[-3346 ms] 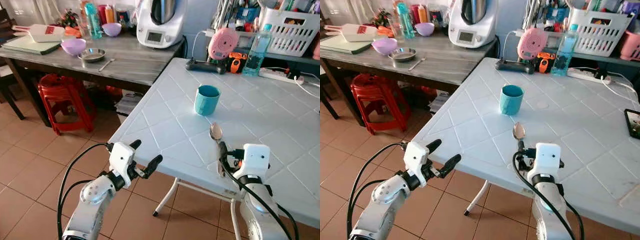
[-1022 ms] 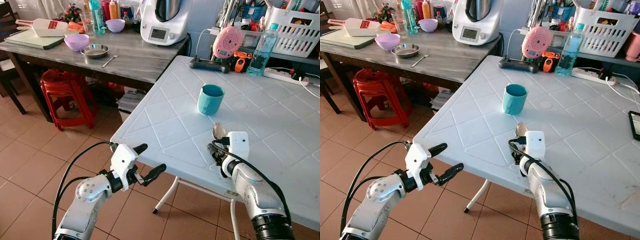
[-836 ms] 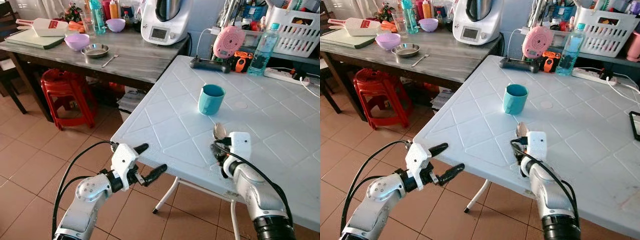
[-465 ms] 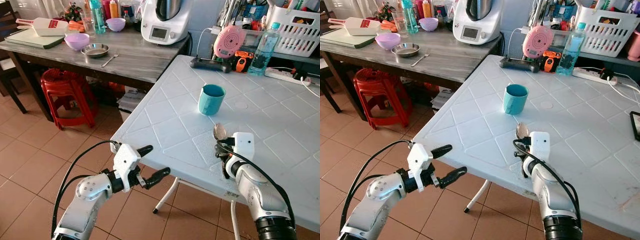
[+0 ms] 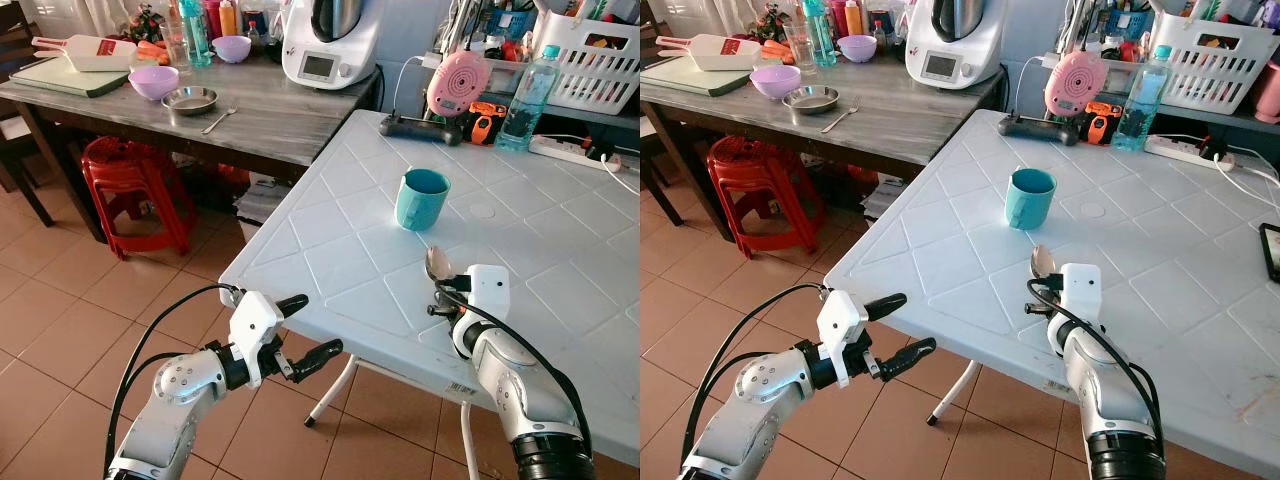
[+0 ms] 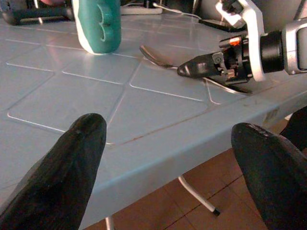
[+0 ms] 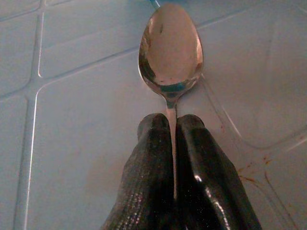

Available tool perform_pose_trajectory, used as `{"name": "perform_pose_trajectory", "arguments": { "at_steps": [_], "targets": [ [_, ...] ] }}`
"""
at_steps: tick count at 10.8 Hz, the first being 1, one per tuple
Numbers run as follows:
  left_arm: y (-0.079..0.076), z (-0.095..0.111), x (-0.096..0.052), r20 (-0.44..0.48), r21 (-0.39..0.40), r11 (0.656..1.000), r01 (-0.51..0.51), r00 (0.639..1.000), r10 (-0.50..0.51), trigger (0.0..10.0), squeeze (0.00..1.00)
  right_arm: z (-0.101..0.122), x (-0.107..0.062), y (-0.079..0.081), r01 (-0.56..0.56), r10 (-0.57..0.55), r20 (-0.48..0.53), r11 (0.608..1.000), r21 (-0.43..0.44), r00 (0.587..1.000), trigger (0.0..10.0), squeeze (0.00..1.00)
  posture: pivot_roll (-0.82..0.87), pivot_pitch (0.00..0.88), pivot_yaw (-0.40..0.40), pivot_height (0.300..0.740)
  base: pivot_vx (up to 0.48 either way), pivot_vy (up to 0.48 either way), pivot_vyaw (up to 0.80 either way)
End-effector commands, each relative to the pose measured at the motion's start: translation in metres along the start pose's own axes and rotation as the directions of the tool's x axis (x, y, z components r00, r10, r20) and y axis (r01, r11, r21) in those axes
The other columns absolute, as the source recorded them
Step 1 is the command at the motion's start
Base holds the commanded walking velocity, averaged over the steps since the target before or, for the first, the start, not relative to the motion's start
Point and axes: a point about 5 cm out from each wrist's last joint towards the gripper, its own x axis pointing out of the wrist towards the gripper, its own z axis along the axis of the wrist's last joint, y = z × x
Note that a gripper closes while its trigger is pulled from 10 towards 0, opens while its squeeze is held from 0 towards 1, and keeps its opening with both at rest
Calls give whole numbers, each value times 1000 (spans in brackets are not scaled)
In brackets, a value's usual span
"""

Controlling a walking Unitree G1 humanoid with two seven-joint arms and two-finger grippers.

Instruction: Setting the table

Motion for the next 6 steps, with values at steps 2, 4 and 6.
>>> {"name": "perform_pose_trajectory", "arguments": {
  "at_steps": [2, 4, 6],
  "targets": [
    [-1, 0, 0, -6, 8, 1000, 12, 1000, -12, 10000, 0, -31, 0, 4, 25, -13, -142, 997, 78, 990, 0, 0, 50, 0, 4, 740, 0, 0, 0],
    [10, 1, 1, 0, 62, 995, -84, 996, 84, 10000, 0, -10, 2, 6, 51, -45, -51, 992, 114, 998, 0, 0, 56, 0, 5, 740, 0, 0, 0],
    [17, 3, 2, 27, 72, 977, -201, 979, 200, 10000, 0, 13, -2, 10, 72, -78, 48, 991, 114, 996, 0, 0, 56, 0, 3, 740, 0, 0, 0]
  ]
}}
